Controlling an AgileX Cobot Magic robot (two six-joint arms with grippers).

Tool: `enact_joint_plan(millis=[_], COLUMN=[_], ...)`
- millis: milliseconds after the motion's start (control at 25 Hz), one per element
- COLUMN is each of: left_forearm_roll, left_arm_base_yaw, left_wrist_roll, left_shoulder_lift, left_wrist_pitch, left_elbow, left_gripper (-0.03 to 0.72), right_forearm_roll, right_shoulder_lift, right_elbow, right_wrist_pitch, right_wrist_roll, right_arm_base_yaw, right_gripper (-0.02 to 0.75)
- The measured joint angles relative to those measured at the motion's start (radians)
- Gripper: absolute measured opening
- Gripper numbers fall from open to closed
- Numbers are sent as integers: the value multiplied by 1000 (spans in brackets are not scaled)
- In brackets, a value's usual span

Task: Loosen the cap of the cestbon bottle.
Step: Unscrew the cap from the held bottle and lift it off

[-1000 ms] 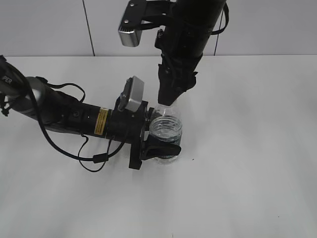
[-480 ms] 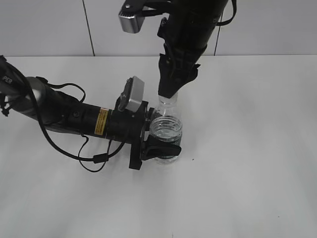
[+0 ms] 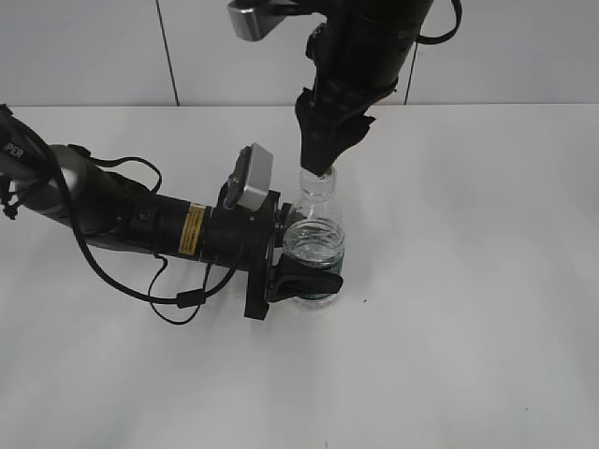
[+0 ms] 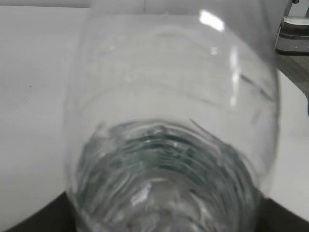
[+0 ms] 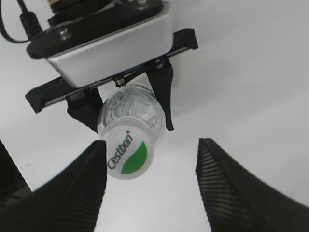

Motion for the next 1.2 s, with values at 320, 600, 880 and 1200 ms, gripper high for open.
enact_joint_plan(millis=[320, 600, 880, 1200], left_forearm_roll=[-3, -5, -7, -7], left_arm_base_yaw=[0, 0, 0, 0], left_wrist_roll=[-3, -12, -18, -23], left_shoulder_lift=[0, 0, 0, 0], left_wrist_pitch=[2, 5, 5, 5], left_elbow=[0, 0, 0, 0], left_gripper=[401, 401, 401, 401], right_forearm_roll=[-6, 57, 45, 53], right_shoulder_lift=[0, 0, 0, -5], right_elbow=[-24, -24, -24, 57], right_wrist_pitch=[0, 0, 0, 0], right_wrist_roll=[483, 805, 941, 970], right_arm_base_yaw=[0, 0, 0, 0], right_gripper=[451, 451, 451, 451])
